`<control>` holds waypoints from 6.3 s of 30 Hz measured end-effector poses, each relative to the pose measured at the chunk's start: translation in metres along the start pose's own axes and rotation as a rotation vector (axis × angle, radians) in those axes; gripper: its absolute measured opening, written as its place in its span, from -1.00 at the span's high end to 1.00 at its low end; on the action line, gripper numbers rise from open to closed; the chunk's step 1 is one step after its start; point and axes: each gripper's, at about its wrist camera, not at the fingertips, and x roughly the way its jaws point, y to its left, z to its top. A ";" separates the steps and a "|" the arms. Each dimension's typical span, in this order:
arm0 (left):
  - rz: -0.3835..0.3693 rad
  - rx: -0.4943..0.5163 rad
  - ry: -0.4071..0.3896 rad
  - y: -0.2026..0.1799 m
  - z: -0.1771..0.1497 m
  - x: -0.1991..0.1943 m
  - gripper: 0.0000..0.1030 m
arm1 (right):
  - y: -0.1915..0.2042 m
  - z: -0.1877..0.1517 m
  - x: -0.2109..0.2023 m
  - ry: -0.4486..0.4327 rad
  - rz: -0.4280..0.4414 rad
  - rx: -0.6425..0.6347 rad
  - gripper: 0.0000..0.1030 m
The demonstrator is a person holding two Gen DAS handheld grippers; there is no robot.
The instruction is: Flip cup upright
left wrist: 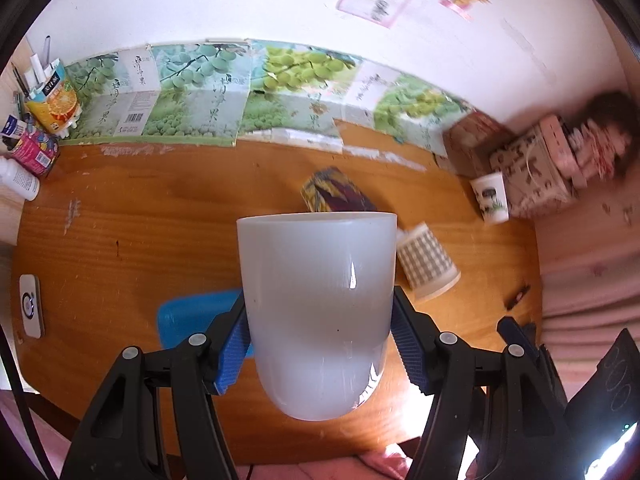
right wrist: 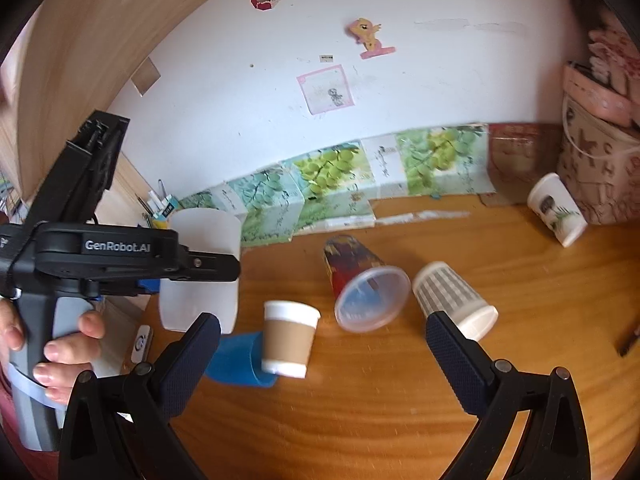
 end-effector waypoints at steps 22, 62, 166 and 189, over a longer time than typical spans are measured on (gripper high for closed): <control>-0.005 -0.017 0.131 -0.013 -0.142 0.038 -0.32 | -0.018 -0.102 -0.051 0.125 -0.017 0.059 -1.00; -0.068 -0.087 0.239 -0.007 -0.156 0.094 -0.41 | -0.056 -0.150 0.009 0.343 0.074 0.226 -1.00; -0.060 0.601 -0.430 0.039 -0.154 -0.022 -0.42 | 0.056 -0.120 0.035 0.034 -0.221 -0.048 -0.58; -0.177 0.222 -0.406 -0.006 -0.177 -0.074 -0.67 | 0.040 -0.106 -0.089 0.022 -0.160 -0.155 -0.95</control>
